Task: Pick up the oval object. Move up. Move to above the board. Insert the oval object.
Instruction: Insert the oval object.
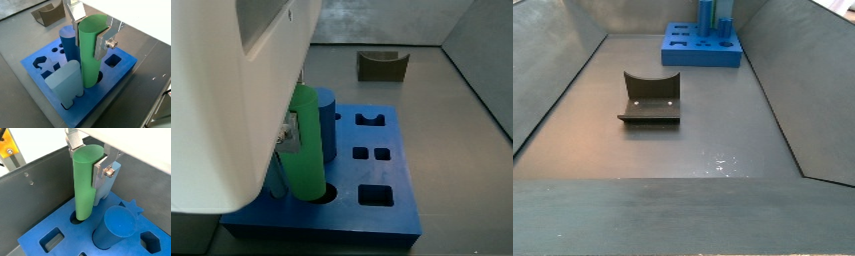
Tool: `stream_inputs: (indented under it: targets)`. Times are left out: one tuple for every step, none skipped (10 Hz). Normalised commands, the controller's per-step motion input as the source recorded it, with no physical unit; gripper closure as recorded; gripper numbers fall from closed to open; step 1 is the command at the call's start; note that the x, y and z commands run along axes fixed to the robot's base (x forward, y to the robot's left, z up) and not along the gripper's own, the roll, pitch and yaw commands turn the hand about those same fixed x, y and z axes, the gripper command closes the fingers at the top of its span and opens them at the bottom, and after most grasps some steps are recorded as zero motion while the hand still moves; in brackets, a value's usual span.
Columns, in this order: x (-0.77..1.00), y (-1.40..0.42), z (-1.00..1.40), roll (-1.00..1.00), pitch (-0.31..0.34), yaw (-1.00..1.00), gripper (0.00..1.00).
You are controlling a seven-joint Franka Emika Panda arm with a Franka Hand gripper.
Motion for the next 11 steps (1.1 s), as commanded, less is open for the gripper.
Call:
stream_inputs:
  targets:
    - [0.19, -0.26, -0.12, 0.02, -0.114, -0.35, 1.00]
    - [0.31, -0.14, -0.14, 0.00, -0.086, -0.26, 1.00]
    - [0.12, -0.01, -0.17, 0.00, -0.066, -0.16, 1.00]
    - [0.00, 0.09, -0.25, 0.00, 0.001, 0.00, 1.00]
    - [-0.23, 0.25, -0.36, 0.00, 0.007, 0.00, 1.00]
    - [-0.28, 0.29, -0.36, 0.00, 0.000, 0.07, 1.00]
    - [-0.14, 0.21, -0.32, 0.00, 0.000, 0.06, 1.00]
    - [0.00, 0.00, -0.24, -0.02, -0.003, 0.03, 1.00]
    - [0.26, -0.10, -0.25, -0.01, -0.063, 0.00, 1.00]
    - [0.25, -0.15, -0.23, -0.01, -0.069, 0.00, 1.00]
    - [0.21, -0.14, -0.21, -0.01, -0.073, 0.00, 1.00]
